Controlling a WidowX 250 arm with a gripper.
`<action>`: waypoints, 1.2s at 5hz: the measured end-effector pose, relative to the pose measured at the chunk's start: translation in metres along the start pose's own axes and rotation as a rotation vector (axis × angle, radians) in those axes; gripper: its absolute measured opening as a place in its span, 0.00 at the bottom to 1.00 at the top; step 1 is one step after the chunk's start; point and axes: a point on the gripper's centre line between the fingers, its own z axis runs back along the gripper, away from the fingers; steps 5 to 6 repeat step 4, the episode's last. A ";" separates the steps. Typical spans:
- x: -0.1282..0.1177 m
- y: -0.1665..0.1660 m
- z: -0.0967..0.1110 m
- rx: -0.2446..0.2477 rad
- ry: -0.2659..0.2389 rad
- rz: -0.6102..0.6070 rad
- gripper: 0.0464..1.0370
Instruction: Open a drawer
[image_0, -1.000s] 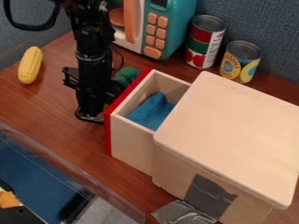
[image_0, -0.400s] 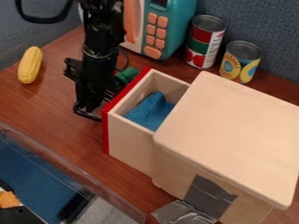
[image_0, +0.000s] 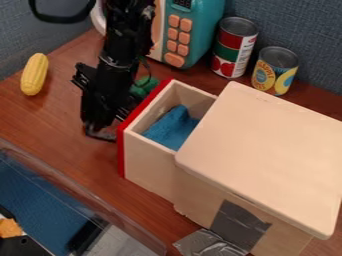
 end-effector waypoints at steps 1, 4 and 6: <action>-0.005 0.003 0.004 0.004 0.049 -0.006 0.69; -0.062 0.052 0.069 -0.066 -0.034 0.107 0.96; -0.062 0.052 0.069 -0.066 -0.034 0.107 0.96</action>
